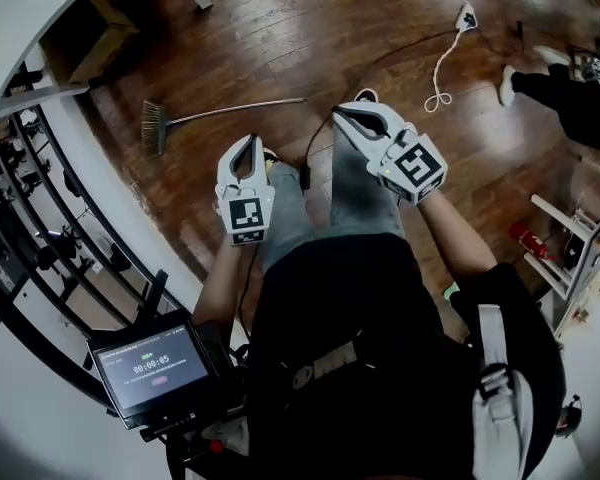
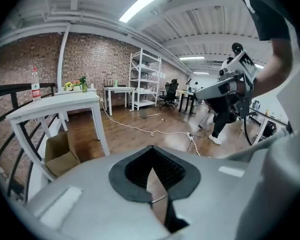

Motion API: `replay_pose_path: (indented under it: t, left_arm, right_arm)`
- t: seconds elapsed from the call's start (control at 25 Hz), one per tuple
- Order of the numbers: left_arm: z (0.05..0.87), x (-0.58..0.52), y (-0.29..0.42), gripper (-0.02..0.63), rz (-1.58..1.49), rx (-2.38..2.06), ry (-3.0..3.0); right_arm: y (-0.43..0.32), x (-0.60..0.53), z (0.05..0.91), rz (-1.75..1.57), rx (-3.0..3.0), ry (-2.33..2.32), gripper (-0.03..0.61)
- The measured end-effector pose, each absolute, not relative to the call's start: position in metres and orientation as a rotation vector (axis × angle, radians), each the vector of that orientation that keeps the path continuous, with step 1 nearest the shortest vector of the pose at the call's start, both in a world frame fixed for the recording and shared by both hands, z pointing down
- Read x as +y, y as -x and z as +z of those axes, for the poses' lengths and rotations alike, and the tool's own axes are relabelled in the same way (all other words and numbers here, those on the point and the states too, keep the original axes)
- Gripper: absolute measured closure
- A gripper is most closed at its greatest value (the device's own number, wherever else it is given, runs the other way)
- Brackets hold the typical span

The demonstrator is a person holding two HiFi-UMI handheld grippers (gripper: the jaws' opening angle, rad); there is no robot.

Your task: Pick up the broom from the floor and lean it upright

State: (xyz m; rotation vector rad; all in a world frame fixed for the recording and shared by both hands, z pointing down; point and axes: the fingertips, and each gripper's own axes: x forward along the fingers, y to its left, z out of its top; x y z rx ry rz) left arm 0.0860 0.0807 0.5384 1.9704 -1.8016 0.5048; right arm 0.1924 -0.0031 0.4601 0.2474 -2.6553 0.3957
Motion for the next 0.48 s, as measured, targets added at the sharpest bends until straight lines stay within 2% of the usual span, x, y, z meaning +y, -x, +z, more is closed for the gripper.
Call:
replay_pose_path:
  t: [0.32,0.48]
  left_arm:
    - [0.569,0.107,-0.071,0.594,0.67,-1.741,-2.009]
    - [0.636,0.114,-0.055,0.594,0.836,-1.65,-1.988]
  right_arm:
    - [-0.187,0.037,0.448,0.391,-2.677,-0.246,0.575]
    - [-0.174,0.042,0.48,0.431,-2.658,-0.215,0.575]
